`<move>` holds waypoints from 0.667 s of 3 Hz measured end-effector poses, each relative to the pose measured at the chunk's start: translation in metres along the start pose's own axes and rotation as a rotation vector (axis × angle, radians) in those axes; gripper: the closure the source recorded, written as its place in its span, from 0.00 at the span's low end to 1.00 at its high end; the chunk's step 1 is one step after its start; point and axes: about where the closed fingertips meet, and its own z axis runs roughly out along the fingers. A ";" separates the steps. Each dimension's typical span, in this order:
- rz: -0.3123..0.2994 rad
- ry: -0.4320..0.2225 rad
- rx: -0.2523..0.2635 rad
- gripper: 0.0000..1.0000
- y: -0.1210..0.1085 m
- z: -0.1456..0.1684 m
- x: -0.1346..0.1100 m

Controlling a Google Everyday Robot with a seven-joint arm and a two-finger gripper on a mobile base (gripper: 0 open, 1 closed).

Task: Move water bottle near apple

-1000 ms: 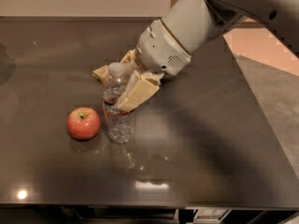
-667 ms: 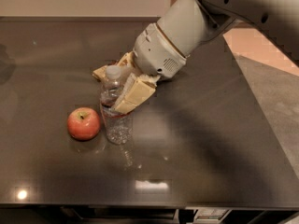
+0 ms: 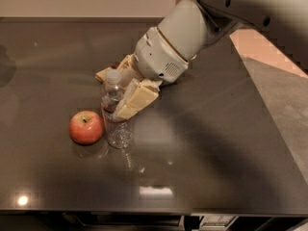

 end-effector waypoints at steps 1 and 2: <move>-0.004 0.001 0.000 0.00 0.001 0.000 -0.002; -0.004 0.001 0.000 0.00 0.001 0.000 -0.002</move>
Offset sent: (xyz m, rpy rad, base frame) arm -0.0012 0.0011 0.0010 -0.0005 -0.0028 0.0020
